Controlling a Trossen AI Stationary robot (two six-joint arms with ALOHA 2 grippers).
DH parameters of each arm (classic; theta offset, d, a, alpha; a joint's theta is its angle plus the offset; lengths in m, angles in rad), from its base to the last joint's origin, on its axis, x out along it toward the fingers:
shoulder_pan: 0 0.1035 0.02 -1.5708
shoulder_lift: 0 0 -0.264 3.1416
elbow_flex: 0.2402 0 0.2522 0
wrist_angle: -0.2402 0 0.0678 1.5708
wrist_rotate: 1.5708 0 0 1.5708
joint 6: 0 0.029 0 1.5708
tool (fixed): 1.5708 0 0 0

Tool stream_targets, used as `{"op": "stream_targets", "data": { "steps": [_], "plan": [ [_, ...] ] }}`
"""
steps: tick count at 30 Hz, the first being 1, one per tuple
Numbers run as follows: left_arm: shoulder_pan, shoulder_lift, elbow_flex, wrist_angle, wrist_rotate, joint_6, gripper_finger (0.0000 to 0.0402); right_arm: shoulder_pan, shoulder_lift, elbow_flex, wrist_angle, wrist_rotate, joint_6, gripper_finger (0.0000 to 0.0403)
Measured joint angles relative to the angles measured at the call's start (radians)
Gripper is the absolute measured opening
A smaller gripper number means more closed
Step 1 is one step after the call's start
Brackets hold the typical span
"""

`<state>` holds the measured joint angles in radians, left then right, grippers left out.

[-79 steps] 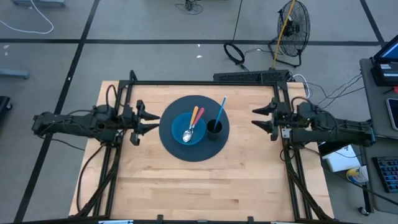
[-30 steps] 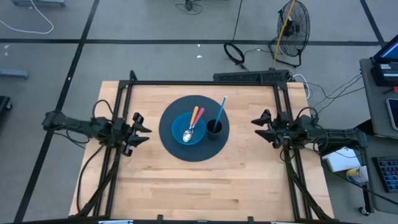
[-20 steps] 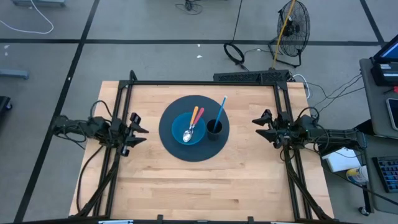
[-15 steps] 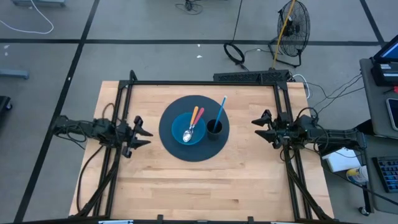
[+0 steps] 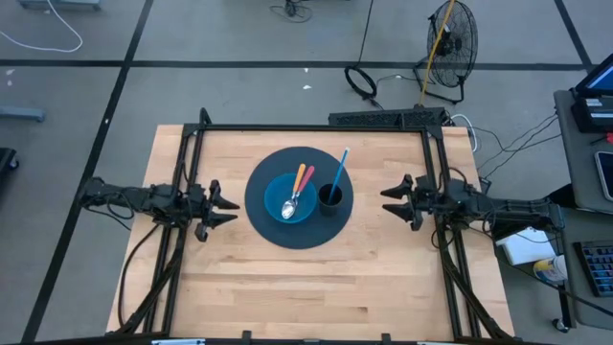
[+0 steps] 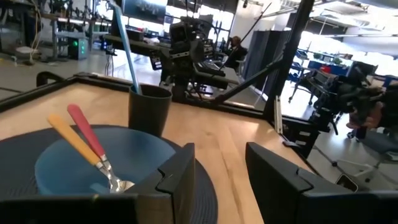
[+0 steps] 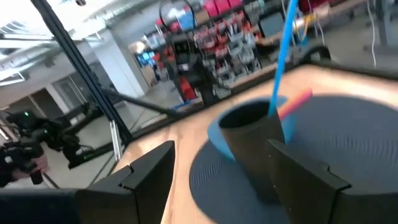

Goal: Pick & Place Utensil
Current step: Return to Home Position

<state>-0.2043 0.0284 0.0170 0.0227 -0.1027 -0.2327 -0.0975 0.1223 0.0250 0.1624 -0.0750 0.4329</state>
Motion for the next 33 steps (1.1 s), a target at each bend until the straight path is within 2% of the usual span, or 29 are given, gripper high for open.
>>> {"op": "stream_targets", "data": {
  "steps": [4, 15, 19, 24, 33],
  "plan": [
    [0.0, 0.007, 0.0, 0.0, 0.0, -0.015, 0.0147, 0.0, 0.001, 0.0, -0.049, -0.003, 0.044, 0.0247],
    [0.0, 0.006, -0.003, 0.107, -0.006, 0.023, 0.0147, -0.001, 0.001, -0.001, -0.016, 0.003, 0.052, 0.0247],
    [0.0, 0.006, -0.003, 0.107, -0.009, 0.165, 0.0147, 0.003, 0.0, -0.001, -0.03, -0.05, -0.111, 0.0247],
    [-0.001, 0.006, -0.003, 0.063, -0.098, 0.295, 0.0147, 0.019, 0.0, -0.001, -0.071, -0.062, -0.314, 0.0247],
    [0.0, 0.006, -0.001, 0.022, -0.123, 0.287, 0.0147, 0.024, 0.0, -0.001, -0.094, -0.061, -0.391, 0.0247]
  ]
}}
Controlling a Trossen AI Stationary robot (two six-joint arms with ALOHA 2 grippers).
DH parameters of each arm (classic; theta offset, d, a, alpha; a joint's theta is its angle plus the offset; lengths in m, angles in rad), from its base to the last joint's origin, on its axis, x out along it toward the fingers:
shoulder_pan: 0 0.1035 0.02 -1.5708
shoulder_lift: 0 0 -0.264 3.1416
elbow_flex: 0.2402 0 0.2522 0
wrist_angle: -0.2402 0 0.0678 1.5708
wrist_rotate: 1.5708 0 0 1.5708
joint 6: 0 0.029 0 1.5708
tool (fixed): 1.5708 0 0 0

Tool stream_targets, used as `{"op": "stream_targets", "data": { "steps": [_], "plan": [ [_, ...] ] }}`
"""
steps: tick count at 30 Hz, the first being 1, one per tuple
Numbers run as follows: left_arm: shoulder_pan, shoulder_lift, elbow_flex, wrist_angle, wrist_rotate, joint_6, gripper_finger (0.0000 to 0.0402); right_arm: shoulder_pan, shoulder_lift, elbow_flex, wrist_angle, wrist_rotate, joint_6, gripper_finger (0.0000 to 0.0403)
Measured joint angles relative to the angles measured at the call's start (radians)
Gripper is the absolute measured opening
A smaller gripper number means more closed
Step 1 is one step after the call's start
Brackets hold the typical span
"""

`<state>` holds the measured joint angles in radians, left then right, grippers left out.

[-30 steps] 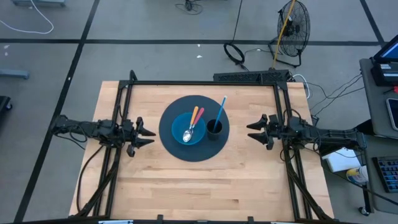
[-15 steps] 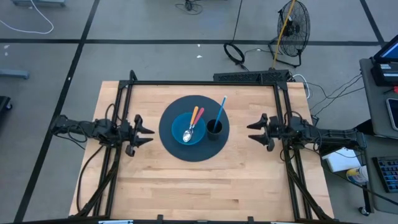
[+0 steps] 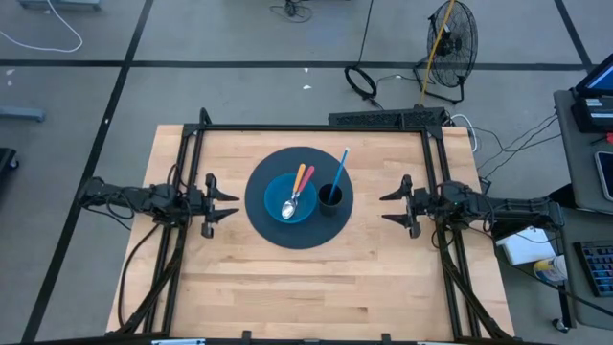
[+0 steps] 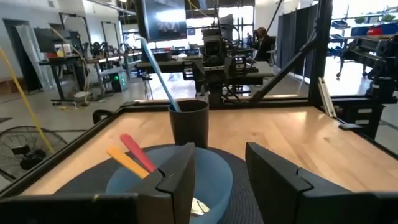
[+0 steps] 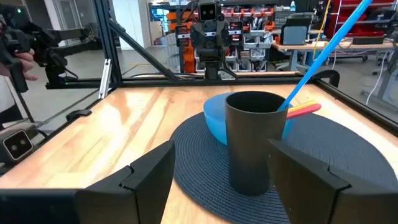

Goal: Pick & Place Utensil
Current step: Return to Home Position

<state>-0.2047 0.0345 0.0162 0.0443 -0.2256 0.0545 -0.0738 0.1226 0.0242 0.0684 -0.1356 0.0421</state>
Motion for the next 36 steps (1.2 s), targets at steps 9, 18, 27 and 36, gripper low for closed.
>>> {"op": "stream_targets", "data": {
  "steps": [9, 18, 27, 36],
  "plan": [
    [0.0, 0.0, 0.0, -0.004, 0.0, -0.036, 0.0147, 0.0, 0.0, 0.0, -0.007, 0.001, -0.009, 0.0247],
    [0.0, 0.0, -0.002, 0.03, -0.004, -0.037, 0.0147, 0.0, 0.0, 0.0, -0.009, 0.004, -0.009, 0.0247],
    [0.0, 0.0, -0.002, 0.033, -0.003, -0.037, 0.0147, 0.0, 0.0, 0.0, -0.011, 0.004, -0.009, 0.0247],
    [0.0, 0.0, -0.002, 0.033, -0.003, -0.037, 0.0147, 0.0, 0.0, 0.0, -0.011, 0.004, -0.009, 0.0247]
  ]
}}
